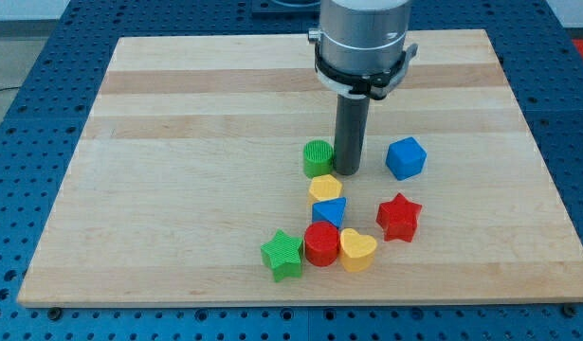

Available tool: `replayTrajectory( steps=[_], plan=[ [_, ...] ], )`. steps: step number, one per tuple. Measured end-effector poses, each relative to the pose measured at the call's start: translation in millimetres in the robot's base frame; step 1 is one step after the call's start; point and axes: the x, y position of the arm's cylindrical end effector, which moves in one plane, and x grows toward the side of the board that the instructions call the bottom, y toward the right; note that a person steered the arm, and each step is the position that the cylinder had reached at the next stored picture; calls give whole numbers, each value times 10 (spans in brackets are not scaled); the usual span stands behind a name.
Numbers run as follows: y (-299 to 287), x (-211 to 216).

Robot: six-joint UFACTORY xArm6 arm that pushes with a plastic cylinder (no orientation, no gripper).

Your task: Place the blue cube diagonally top left of the red star

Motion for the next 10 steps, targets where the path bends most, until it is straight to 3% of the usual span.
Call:
replayTrajectory(
  steps=[3, 4, 5, 6, 8, 10],
  plan=[
    [-84, -446],
    [463, -448],
    [739, -440],
    [774, -432],
    [734, -29],
    [734, 26]
  ],
)
